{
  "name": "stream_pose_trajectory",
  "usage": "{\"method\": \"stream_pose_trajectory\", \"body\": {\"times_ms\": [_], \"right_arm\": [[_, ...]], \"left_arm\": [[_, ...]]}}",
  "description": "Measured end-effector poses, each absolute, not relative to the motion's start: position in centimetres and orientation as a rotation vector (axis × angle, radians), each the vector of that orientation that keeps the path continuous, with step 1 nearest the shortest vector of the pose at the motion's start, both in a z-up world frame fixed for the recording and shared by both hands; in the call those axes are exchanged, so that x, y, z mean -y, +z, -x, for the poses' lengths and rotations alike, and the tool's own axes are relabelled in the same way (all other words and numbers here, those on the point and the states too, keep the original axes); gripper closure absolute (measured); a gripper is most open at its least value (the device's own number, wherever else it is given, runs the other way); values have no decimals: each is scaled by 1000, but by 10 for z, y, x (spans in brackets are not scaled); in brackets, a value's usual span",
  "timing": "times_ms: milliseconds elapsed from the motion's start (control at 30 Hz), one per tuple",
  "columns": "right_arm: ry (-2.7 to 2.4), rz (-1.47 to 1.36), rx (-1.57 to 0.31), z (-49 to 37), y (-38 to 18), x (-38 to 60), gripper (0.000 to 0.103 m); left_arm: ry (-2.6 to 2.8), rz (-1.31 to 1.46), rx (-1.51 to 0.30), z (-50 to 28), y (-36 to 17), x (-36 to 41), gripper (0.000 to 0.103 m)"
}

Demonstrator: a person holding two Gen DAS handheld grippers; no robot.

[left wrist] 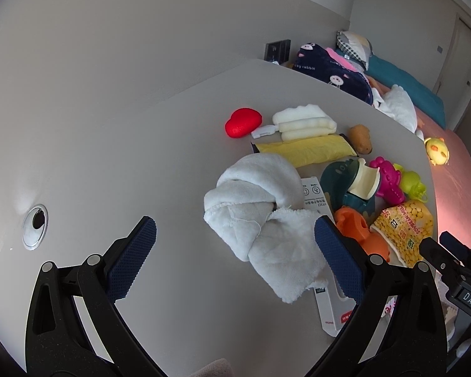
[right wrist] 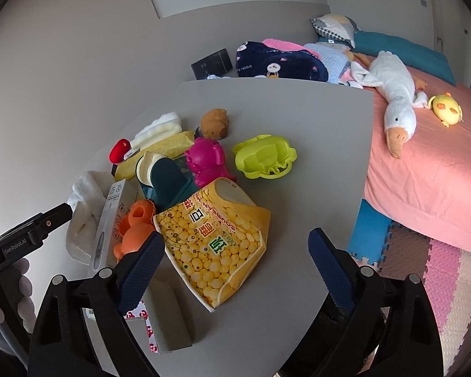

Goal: Collect trash
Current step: 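Grasp the white towel with the left tool while the right tool grasps the yellow snack bag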

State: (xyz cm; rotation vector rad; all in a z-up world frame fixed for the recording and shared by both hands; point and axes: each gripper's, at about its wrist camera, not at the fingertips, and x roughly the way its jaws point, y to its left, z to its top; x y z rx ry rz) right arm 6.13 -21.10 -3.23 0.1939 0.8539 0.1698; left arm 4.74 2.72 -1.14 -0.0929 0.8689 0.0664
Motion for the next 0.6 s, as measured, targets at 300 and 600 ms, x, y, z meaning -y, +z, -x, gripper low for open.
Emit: {"method": "stream_pose_trajectory", "body": {"times_ms": [300,600], "right_arm": [[162,-179,-895,-79,-46,205,33],[168,-208,-873,-80,-47,211,60]], "left_arm": [[51,84,-905,-81,-28,-31,8],[-9,124,-942,-89,-45,-32,19]]}}
